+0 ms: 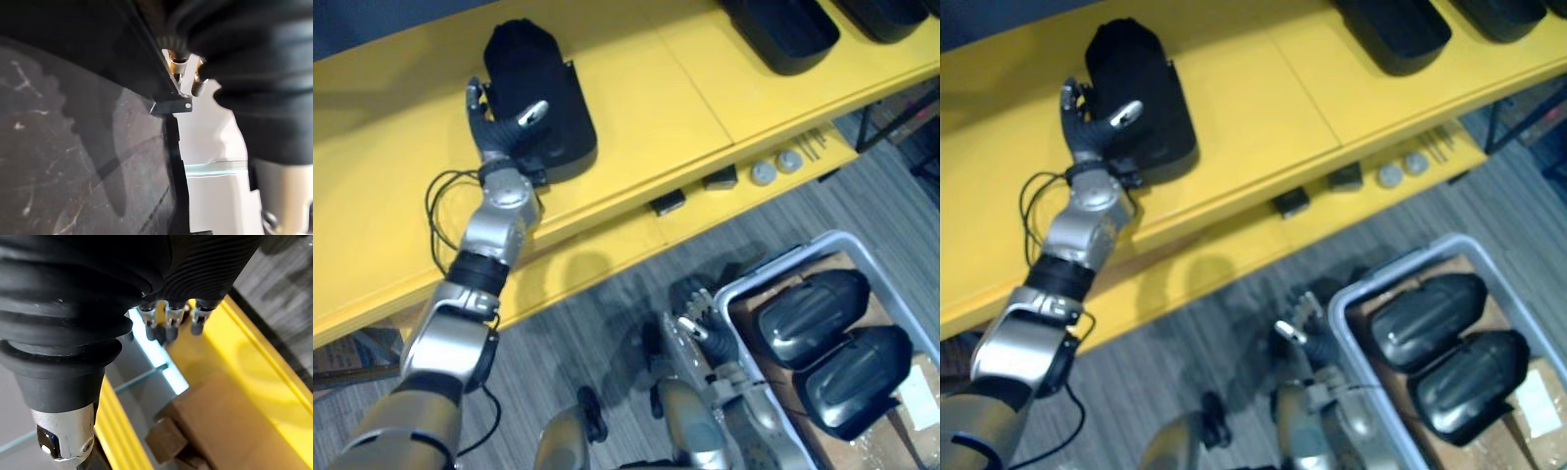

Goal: Walk over and take plastic housings, then place them on the shelf

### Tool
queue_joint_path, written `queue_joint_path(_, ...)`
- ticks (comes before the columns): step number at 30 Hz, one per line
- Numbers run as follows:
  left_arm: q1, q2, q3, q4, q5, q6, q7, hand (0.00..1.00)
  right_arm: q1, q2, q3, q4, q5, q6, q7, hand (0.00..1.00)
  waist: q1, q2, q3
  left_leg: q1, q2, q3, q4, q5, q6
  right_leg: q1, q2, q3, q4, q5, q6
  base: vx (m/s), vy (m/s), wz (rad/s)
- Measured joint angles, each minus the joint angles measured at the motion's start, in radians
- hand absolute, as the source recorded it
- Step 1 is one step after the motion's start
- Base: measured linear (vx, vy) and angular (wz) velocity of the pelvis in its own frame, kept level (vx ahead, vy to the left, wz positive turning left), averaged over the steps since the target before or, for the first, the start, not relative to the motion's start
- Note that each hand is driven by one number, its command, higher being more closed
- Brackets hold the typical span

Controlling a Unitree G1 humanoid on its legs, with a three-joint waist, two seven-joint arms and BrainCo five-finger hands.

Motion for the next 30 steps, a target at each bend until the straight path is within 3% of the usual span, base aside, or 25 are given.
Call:
queue_joint_path(5, 0.000, -0.002, -0.001, 0.000, 0.000, -0.003, -0.011, 0.00, 0.000, 0.000, 0.017, 0.001, 0.004, -0.029, -0.004, 0.00, 0.002, -0.002, 0.001, 0.003, 0.001, 0.016, 0.008, -0.008, 0.004, -0.001, 0.001, 0.015, 0.000, 0.002, 0.002, 0.00, 0.018, -0.08)
queue_joint_path(13, -0.006, 0.000, -0.031, -0.010, -0.002, -0.011, -0.021, 0.00, 0.000, 0.000, 0.038, 0.005, 0.030, -0.037, -0.023, 0.00, 0.003, -0.011, 0.005, 0.006, -0.001, 0.021, 0.008, -0.011, 0.007, 0.000, 0.000, 0.019, 0.000, 0.002, 0.002, 0.00, 0.003, -0.01)
queue_joint_path(24, -0.006, -0.001, -0.071, -0.029, -0.075, -0.043, -0.077, 0.00, 0.001, 0.002, 0.040, 0.009, 0.031, -0.065, -0.024, 0.00, 0.002, -0.013, 0.007, 0.012, -0.002, 0.030, 0.005, -0.012, 0.006, -0.001, 0.000, 0.021, 0.000, 0.002, 0.002, 0.00, -0.002, -0.01)
queue_joint_path(30, -0.002, -0.015, -0.076, -0.041, -0.074, -0.058, -0.049, 0.00, 0.001, 0.002, 0.044, 0.009, 0.032, -0.070, -0.043, 0.00, -0.001, -0.013, 0.007, 0.014, -0.003, 0.041, 0.001, -0.012, 0.006, -0.005, 0.001, 0.024, 0.000, 0.002, 0.003, 0.00, 0.003, -0.02)
